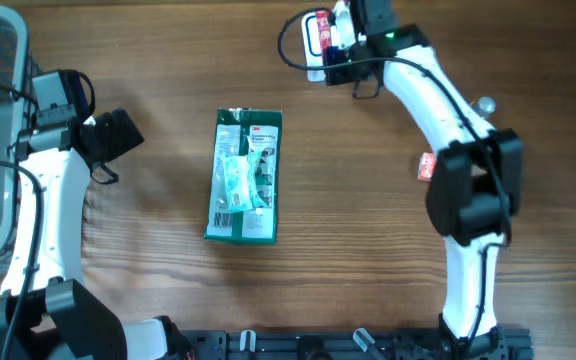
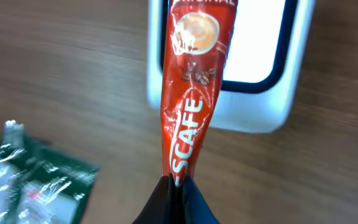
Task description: Scan the item barcode
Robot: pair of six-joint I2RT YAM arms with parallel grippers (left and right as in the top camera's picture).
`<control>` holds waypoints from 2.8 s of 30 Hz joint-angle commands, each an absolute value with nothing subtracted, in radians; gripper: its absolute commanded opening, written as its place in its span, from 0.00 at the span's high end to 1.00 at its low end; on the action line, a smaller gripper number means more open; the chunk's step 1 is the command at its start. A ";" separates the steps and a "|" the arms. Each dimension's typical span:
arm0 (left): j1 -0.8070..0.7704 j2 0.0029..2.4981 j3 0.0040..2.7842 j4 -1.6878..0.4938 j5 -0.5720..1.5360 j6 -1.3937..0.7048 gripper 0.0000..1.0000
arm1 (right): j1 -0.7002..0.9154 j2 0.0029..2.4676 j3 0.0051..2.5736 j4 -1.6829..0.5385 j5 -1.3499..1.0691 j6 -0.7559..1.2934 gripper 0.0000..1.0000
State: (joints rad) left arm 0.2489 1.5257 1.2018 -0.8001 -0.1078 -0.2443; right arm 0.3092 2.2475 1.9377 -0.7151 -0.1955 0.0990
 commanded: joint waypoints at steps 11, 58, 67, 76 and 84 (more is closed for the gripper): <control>0.253 1.518 1.211 -0.798 -0.110 -0.231 0.00 | 0.285 2.134 1.950 -0.773 -0.172 0.163 0.96; 0.253 1.518 1.211 -0.798 -0.110 -0.232 0.00 | 0.752 2.027 1.387 -0.265 -0.073 0.426 0.37; 0.253 1.518 1.211 -0.798 -0.110 -0.231 0.00 | 0.752 2.072 1.387 -0.279 -0.215 0.503 0.46; 0.253 1.518 1.211 -0.798 -0.110 -0.231 0.00 | 0.754 2.072 1.380 -0.316 -0.211 0.576 0.82; 0.253 1.518 1.211 -0.798 -0.110 -0.231 0.00 | 0.676 1.915 1.381 -0.350 -0.345 0.551 0.68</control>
State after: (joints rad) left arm 0.2489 1.5257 1.2018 -0.8005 -0.1074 -0.2443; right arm 0.7151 2.0212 1.3819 -0.3397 -0.2245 0.5571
